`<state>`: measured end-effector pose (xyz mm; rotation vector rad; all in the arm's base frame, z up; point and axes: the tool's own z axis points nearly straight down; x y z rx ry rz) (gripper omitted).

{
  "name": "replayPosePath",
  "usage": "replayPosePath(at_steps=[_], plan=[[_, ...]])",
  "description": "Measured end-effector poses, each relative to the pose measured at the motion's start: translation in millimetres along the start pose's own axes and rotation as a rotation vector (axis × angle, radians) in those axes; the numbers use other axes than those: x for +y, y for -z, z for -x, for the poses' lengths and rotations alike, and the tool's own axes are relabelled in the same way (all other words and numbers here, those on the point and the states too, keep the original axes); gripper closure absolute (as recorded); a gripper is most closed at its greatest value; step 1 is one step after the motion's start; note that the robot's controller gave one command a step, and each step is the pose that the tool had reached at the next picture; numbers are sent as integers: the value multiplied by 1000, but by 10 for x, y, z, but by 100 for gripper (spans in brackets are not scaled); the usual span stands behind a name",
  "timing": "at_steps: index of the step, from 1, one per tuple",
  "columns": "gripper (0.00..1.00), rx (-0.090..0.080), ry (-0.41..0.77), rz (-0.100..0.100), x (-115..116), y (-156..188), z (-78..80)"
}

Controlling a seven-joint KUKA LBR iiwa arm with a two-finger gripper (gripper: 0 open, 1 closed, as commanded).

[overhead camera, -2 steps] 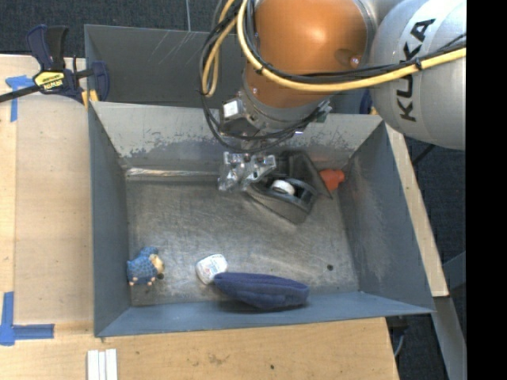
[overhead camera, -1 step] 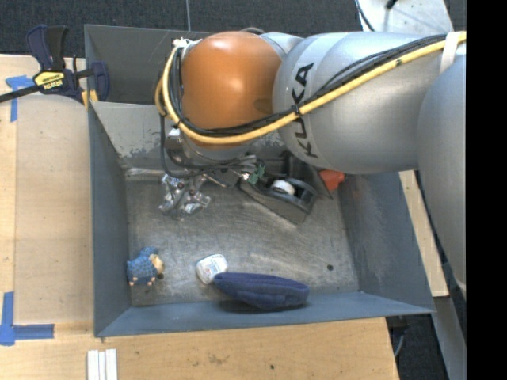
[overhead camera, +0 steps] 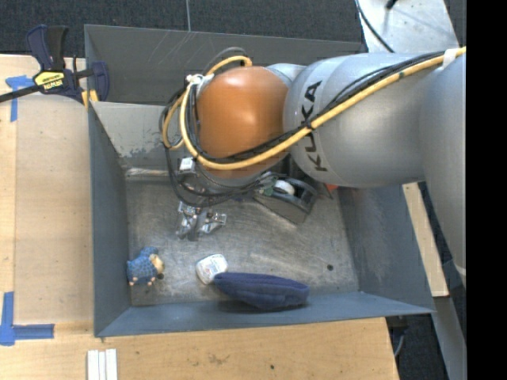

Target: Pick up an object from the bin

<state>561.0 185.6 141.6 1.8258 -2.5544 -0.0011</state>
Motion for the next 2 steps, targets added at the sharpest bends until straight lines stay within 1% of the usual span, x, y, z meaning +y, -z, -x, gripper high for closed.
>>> replayPosePath(at_steps=[1,2], plan=[[100,-8,163,-8,-510,335,402],[0,-5,162,-4,-498,322,392]])
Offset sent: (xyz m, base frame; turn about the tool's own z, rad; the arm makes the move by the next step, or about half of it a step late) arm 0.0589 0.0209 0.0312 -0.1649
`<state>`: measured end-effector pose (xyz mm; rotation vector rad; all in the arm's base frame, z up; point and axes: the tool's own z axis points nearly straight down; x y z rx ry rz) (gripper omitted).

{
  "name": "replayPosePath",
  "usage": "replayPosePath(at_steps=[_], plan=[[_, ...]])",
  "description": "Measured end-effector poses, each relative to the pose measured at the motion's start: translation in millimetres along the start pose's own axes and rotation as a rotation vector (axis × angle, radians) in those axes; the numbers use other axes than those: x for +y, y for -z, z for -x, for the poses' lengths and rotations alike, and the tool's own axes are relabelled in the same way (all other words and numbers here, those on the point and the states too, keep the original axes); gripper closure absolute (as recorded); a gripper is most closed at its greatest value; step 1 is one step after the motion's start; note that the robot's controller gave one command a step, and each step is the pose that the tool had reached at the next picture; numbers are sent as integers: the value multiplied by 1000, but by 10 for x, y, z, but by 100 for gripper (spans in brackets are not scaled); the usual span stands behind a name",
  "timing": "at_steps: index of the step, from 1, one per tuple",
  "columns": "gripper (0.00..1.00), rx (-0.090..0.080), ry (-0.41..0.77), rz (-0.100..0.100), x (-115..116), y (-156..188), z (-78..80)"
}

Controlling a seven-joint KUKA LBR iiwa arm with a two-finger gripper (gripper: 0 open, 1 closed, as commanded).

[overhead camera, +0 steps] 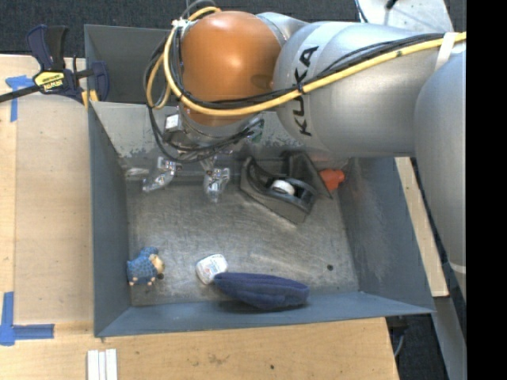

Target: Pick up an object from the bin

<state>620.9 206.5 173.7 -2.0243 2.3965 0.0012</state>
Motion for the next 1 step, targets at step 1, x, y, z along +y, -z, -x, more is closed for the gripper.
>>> replayPosePath(at_steps=[1], plan=[[0,1,-124,4,855,97,124]])
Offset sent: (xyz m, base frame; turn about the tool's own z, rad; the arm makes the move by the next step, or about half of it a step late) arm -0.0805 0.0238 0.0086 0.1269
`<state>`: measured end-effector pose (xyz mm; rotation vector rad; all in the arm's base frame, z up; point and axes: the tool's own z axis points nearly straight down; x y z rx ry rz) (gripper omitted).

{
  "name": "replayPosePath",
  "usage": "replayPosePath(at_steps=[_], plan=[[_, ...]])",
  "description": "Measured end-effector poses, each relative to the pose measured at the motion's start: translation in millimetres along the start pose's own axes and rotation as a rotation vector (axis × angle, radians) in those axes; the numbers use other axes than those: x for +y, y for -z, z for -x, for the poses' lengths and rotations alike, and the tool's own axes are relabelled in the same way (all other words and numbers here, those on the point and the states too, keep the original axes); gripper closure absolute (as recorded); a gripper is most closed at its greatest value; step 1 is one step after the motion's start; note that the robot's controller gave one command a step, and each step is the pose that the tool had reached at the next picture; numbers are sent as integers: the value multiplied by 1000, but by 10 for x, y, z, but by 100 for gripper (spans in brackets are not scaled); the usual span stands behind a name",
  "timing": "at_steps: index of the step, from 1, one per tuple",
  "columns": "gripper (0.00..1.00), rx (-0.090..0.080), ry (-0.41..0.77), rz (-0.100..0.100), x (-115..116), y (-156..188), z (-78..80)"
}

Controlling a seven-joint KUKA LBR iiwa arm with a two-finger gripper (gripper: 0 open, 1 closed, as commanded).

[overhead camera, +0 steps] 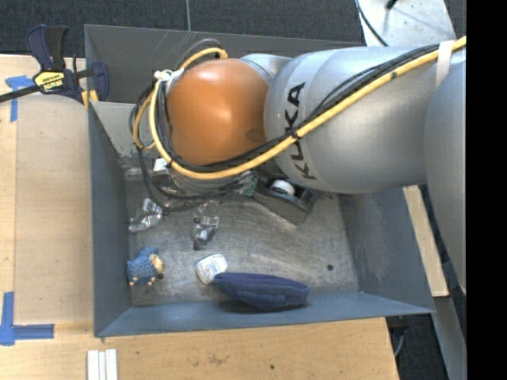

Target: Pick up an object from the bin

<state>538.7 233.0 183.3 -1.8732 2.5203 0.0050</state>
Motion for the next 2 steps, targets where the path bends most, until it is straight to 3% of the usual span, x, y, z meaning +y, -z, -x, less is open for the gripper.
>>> replayPosePath(at_steps=[1,2], plan=[[0,-1,221,-7,116,-1103,-23],[0,5,233,-10,476,-1100,-67]])
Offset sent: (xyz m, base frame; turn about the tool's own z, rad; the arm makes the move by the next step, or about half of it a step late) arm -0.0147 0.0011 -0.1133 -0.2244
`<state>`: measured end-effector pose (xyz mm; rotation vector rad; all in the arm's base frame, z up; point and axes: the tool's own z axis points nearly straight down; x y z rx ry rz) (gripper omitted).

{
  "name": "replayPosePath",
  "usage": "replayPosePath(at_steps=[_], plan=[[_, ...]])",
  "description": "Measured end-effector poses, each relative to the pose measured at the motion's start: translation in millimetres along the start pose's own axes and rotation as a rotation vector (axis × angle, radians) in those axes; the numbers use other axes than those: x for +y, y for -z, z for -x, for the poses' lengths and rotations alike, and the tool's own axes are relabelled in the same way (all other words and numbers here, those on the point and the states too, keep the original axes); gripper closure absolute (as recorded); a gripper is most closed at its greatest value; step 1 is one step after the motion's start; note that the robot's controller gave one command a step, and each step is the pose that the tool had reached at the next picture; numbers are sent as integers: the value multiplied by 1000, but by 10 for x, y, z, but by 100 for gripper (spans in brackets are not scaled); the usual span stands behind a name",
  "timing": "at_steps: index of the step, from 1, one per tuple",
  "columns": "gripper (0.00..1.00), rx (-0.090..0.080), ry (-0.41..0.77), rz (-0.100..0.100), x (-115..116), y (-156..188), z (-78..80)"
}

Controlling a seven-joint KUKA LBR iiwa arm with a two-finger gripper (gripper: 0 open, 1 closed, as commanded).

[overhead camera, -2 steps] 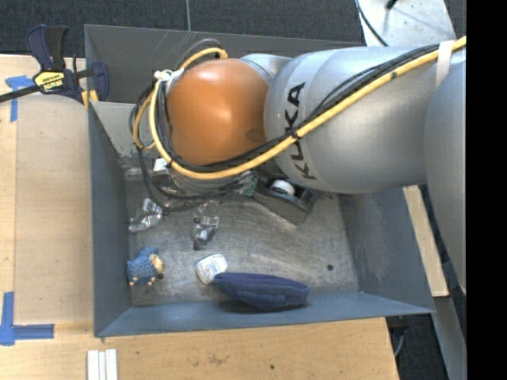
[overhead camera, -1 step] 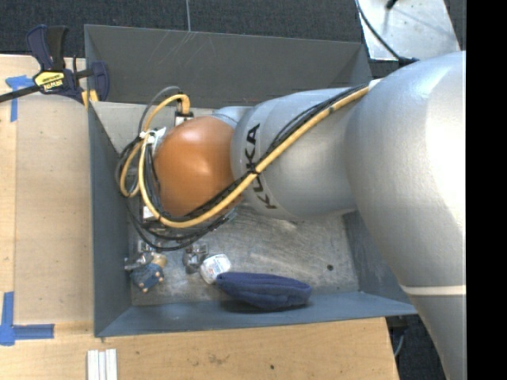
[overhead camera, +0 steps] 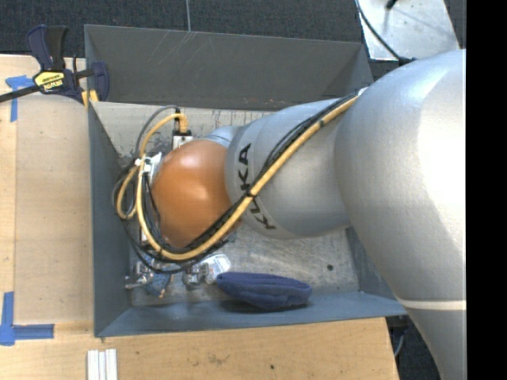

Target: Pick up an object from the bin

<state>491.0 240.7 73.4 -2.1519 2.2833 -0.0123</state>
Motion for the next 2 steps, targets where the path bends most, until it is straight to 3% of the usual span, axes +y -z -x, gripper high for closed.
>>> replayPosePath(at_steps=[1,2], plan=[[100,-12,2,-1,6,11,50],[100,-7,166,-2,-248,1614,-199]])
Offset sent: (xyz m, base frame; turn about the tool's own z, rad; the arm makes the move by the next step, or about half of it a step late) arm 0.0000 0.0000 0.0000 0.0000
